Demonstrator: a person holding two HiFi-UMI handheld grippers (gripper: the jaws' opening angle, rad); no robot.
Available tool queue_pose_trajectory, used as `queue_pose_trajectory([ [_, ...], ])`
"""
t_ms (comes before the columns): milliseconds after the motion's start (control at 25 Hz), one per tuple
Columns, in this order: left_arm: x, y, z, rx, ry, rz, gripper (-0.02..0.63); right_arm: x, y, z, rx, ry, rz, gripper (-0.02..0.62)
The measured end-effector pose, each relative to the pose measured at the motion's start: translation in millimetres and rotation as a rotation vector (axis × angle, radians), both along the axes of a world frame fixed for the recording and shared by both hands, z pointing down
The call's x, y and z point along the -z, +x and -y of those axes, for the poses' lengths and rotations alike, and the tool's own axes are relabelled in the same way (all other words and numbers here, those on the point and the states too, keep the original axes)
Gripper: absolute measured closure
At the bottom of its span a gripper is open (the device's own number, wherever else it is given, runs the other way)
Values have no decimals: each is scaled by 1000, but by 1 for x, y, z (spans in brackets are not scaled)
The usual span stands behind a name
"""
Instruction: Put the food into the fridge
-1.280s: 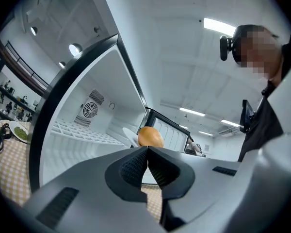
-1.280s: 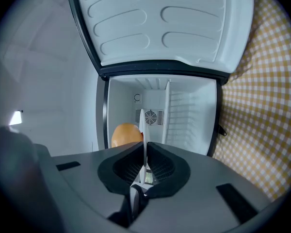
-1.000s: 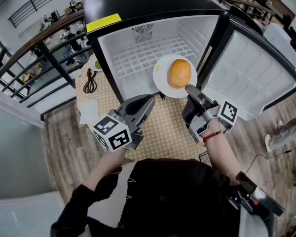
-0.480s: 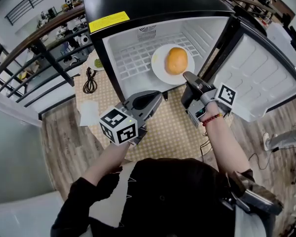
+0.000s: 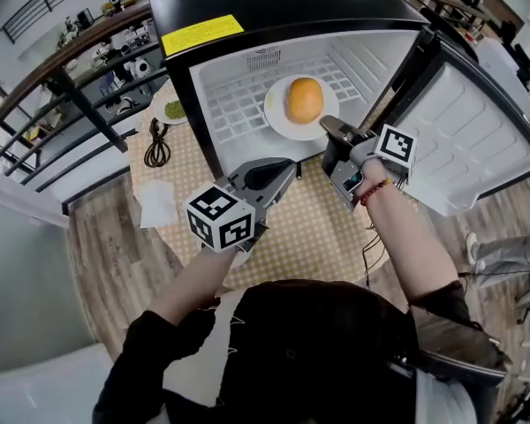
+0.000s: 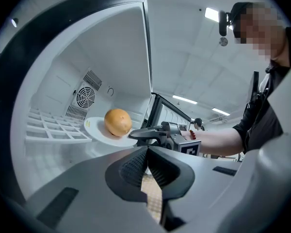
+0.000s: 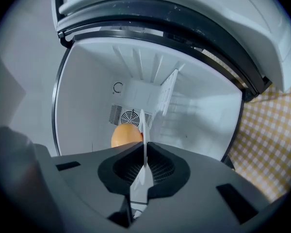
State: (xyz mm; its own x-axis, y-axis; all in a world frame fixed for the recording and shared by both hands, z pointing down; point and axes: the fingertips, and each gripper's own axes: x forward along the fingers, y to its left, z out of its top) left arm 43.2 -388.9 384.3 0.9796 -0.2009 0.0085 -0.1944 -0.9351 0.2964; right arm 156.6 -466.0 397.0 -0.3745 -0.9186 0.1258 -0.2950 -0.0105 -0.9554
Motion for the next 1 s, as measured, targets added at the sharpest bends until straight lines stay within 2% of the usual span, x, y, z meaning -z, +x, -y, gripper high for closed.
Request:
queue_pose_trajectory([
  [400, -4, -2, 14, -17, 10, 27, 594, 8, 1, 34, 6, -44, -75, 571],
  [800, -6, 3, 7, -33, 16, 18, 594, 8, 7, 50, 46, -69, -239, 569],
  [1000, -1, 5, 5, -33, 21, 12, 594, 8, 6, 56, 65, -78, -251, 568],
])
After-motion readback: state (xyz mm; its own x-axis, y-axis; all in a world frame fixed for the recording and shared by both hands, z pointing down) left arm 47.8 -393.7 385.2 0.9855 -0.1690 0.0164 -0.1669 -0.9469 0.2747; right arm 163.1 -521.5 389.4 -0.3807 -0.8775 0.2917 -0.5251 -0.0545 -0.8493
